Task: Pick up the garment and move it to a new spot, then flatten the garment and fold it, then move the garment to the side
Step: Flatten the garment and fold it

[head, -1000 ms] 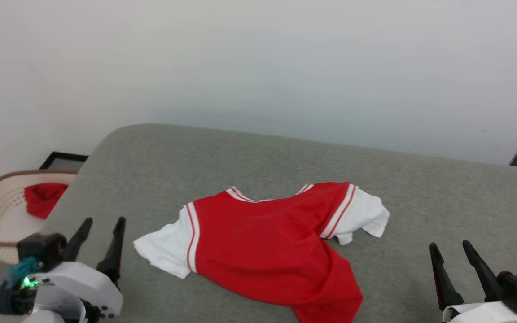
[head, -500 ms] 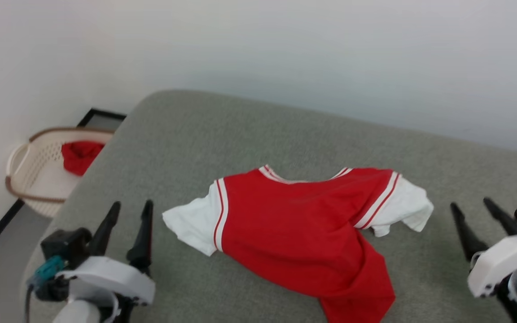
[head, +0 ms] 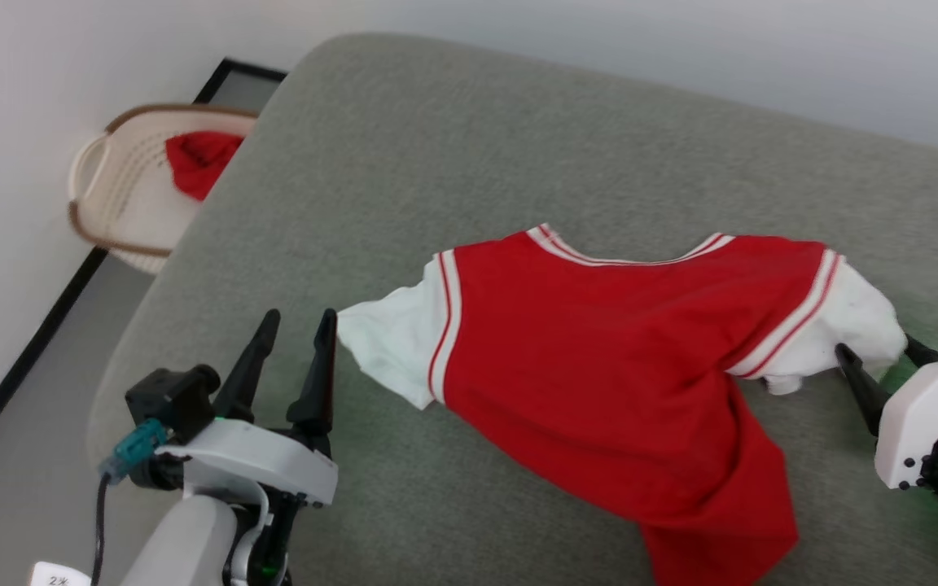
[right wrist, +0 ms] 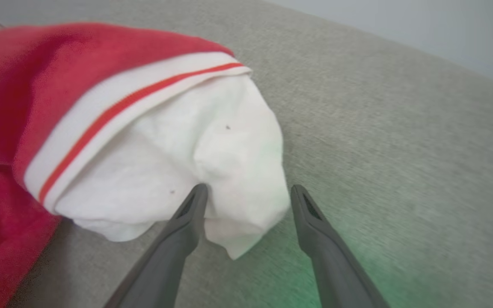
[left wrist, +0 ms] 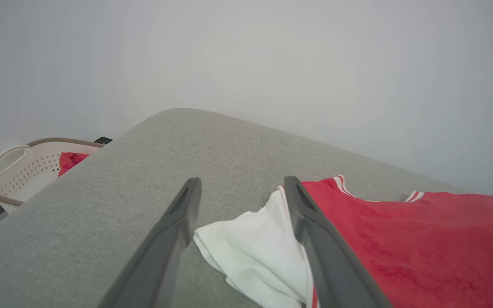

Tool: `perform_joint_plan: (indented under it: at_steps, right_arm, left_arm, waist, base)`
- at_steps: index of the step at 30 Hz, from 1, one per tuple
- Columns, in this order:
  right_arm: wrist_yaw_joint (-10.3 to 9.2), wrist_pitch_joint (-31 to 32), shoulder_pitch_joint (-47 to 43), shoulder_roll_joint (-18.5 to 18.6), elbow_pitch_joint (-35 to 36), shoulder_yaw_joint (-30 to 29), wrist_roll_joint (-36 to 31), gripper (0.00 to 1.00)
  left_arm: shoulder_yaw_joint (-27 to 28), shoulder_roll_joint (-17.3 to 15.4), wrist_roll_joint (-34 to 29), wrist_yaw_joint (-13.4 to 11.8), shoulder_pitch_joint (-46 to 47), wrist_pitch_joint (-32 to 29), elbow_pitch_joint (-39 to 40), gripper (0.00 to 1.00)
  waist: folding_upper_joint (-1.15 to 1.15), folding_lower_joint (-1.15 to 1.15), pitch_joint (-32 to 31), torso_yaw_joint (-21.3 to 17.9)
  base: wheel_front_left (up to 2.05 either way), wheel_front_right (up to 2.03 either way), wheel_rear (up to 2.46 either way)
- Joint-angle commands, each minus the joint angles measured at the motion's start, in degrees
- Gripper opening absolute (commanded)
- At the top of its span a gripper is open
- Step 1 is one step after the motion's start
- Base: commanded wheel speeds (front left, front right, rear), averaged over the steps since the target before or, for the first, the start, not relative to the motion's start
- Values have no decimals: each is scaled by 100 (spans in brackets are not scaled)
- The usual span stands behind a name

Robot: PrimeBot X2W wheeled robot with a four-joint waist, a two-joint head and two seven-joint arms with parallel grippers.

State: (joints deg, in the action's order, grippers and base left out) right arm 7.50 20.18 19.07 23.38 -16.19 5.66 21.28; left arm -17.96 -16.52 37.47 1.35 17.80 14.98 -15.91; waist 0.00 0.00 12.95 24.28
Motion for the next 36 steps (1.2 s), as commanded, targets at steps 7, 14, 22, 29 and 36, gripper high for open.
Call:
perform_joint_plan:
  at_steps: [7,14,22,29,36]
  right_arm:
    - [-2,596,191,-108,-437,125,-50,8]
    - [-5,908,341,-117,-605,-103,-55,0]
    - [-4,980,341,-20,-624,-490,-5,0]
    - [-4,1126,-83,195,-707,-895,89,0]
    - [-4,1545,-660,579,-680,-1411,149,0]
  left_arm:
    - [186,212,-287,178,117,17,-186,100]
    - [387,238,-485,286,6,17,-396,100]
    - [566,154,-646,350,-234,17,-686,100]
    - [666,70,-668,370,-505,15,-746,100]
    - [658,-37,-619,360,-700,-43,-646,100]
  waist:
    - [0,0,318,366]
    - [0,0,105,217]
    - [0,0,-401,-97]
    - [0,0,-877,-406]
    - [0,0,-1155,-692]
  base:
    - [0,0,0]
    - [0,0,0]
    - [0,0,0]
    - [0,0,0]
    - [0,0,0]
